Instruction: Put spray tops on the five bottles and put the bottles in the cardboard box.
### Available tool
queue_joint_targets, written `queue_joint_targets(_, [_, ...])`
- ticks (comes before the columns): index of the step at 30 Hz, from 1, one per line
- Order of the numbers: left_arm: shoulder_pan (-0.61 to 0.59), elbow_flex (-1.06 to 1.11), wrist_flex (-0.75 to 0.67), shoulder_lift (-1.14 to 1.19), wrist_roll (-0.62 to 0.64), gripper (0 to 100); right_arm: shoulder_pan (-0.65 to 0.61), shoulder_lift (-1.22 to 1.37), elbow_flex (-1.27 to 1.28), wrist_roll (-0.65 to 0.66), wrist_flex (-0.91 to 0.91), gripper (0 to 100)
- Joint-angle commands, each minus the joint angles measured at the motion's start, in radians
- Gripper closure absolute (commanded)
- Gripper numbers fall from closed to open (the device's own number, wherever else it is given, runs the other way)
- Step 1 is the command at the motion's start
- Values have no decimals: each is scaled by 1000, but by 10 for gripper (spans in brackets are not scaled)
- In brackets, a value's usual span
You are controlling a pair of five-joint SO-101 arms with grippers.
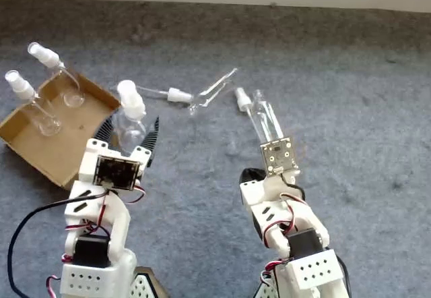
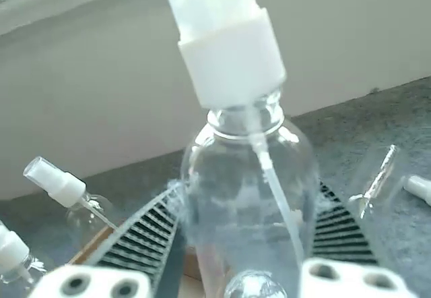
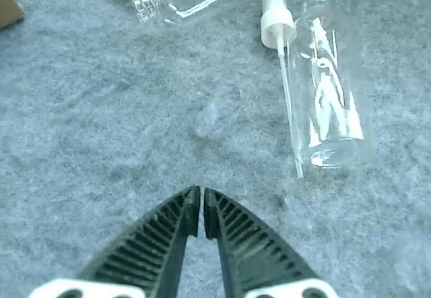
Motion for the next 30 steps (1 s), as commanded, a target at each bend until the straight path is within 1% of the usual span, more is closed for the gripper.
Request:
queue_joint_targets(1, [-16, -162, -14, 140, -9, 881, 7, -12, 1, -2, -31, 993])
queue_joint_targets(6, [-47, -331, -23, 452, -5, 881, 7, -12, 42, -2, -82, 993])
queue_joint_targets(10, [-113, -420, -40, 641, -5, 881, 7, -12, 47, -2, -82, 993])
queue_joint_targets(13, [-156, -426, -144, 722, -5, 881, 7, -12, 47, -2, -82, 993])
queue_joint_targets(17, [-183, -371, -313, 791, -5, 881, 7, -12, 47, -2, -82, 993])
queue_joint_targets(22, [-217, -349, -431, 880, -5, 881, 7, -12, 47, -2, -82, 993])
queue_joint_targets(27, [-242, -352, -585, 1053, -3, 881, 5, -12, 47, -2, -82, 993])
queue_joint_targets(28, [-251, -357, -623, 1092, 6, 881, -1, -12, 47, -2, -82, 993])
queue_joint_targets(30, [-271, -360, -686, 1164, 74, 881, -21, -12, 47, -2, -82, 993])
